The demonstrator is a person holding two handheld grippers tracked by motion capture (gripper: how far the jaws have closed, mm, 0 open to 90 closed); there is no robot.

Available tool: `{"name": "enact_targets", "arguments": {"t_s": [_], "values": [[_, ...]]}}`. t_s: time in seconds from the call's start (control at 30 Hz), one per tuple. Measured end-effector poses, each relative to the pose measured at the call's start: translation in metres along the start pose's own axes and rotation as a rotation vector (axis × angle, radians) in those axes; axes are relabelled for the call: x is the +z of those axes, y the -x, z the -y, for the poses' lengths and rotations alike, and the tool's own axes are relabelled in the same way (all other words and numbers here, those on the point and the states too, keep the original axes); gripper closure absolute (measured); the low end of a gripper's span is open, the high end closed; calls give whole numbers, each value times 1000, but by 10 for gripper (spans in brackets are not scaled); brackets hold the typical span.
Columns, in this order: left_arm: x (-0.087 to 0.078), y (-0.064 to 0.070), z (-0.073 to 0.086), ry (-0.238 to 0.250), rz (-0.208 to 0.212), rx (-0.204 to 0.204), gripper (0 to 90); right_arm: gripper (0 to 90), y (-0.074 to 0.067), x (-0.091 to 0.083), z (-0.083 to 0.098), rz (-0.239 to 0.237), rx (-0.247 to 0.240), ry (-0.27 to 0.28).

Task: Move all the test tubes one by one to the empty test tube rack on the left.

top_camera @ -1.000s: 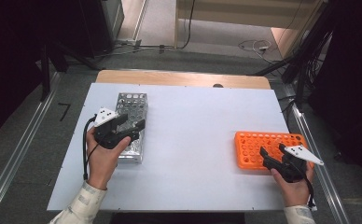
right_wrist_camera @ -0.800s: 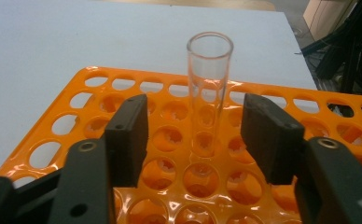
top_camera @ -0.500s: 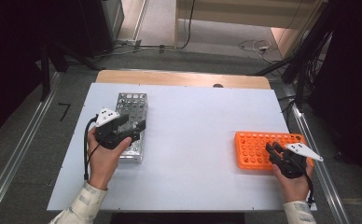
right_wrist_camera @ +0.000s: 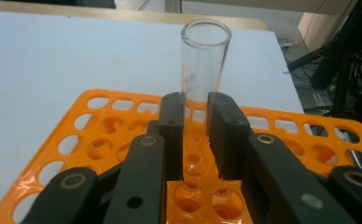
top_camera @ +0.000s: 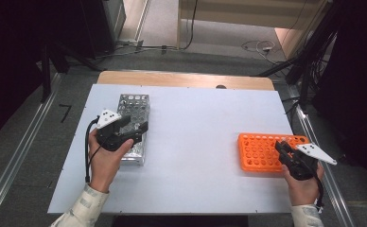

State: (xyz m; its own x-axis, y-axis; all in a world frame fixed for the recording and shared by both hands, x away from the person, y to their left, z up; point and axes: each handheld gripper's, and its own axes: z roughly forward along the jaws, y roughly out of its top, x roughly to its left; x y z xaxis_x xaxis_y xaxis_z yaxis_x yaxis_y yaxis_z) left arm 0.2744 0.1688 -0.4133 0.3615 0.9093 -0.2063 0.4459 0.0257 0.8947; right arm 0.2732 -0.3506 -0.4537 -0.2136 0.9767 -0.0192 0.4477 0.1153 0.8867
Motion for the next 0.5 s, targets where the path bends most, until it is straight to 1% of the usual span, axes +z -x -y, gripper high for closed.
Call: {"name": "enact_targets", "arguments": {"t_s": [0.1, 0.23, 0.3, 0.4, 0.5], "values": [[-1, 0, 0, 4, 2, -3, 297, 734, 0, -5, -4, 2, 7, 13], [-1, 1, -1, 6, 3, -2, 298, 734, -3, -8, -6, -12, 5, 23], [-1, 2, -1, 8, 5, -1, 298, 735, -7, -10, -9, -31, 11, 30], [-2, 4, -2, 11, 9, 1, 298, 734, -15, -11, -13, -73, 15, 32], [-2, 7, -3, 9, 18, 9, 298, 734, -28, -9, -17, -103, -8, 33]]}}
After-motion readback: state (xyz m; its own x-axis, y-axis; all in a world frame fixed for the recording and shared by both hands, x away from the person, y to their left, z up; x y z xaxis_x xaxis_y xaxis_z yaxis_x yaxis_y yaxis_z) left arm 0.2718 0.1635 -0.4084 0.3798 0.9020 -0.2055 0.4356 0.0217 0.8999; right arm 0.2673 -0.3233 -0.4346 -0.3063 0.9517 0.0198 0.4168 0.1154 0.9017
